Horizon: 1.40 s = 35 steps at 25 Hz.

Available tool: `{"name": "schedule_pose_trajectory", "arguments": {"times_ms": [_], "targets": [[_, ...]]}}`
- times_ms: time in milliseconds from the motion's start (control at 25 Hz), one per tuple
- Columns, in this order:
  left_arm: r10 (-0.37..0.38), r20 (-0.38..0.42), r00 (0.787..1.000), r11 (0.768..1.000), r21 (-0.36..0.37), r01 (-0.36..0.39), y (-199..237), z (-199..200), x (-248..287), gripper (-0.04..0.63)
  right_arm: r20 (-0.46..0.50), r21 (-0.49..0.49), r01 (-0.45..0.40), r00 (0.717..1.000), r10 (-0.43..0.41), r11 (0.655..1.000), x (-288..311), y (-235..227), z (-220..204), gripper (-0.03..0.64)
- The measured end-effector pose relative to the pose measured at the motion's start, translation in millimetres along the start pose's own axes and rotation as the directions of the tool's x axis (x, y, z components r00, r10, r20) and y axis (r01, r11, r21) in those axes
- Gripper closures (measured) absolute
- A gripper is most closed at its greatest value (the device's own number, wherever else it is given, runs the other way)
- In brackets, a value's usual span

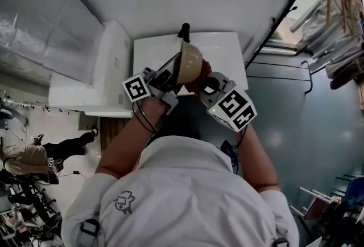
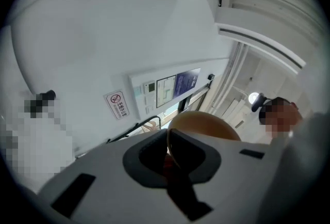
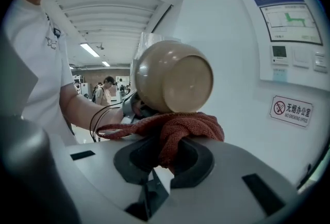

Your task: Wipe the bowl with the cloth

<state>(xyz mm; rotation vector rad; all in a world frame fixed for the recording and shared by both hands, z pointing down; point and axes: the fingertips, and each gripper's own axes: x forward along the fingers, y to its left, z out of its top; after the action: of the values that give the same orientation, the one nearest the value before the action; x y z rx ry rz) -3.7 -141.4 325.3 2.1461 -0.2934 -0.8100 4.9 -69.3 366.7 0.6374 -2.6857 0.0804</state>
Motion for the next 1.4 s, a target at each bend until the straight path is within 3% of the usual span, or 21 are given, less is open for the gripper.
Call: {"name": "schedule_pose_trajectory", "arguments": {"times_ms": [240, 520, 720, 960, 1200, 1400], "targets": [[0.155, 0.040, 0.987, 0.984, 0.077, -0.158, 22.8, 7.3, -6.5, 0.563, 0.010, -0.036, -0.066, 0.998, 0.066, 0.997, 8.9, 34.9, 9.3, 0.566], [0.257, 0.002, 0.966, 0.964, 0.063, -0.257, 47.4, -2.6, -26.4, 0.558, 0.089, -0.099, -0.030, 0.995, 0.039, 0.995, -23.6, 41.2, 42.0, 0.566], [0.205, -0.065, 0.977, 0.979, 0.002, -0.205, 42.5, -26.3, -27.4, 0.561, 0.179, -0.097, 0.071, 0.982, -0.052, 0.993, -50.0, 16.0, 70.7, 0.566], [0.132, -0.124, 0.983, 0.989, -0.053, -0.139, 27.4, -50.1, -23.5, 0.569, 0.207, -0.027, 0.144, 0.969, -0.135, 0.989, -66.4, -29.9, 74.4, 0.566], [0.060, -0.213, 0.975, 0.997, 0.068, -0.046, 4.8, -64.3, -15.0, 0.572, 0.163, 0.041, 0.203, 0.965, -0.207, 0.978, -60.1, -58.1, 53.2, 0.566], [-0.041, -0.197, 0.980, 0.998, 0.046, 0.051, -12.7, -61.7, -9.9, 0.572, 0.154, 0.120, 0.144, 0.975, -0.162, 0.982, -48.9, -60.4, 36.6, 0.566]]}}
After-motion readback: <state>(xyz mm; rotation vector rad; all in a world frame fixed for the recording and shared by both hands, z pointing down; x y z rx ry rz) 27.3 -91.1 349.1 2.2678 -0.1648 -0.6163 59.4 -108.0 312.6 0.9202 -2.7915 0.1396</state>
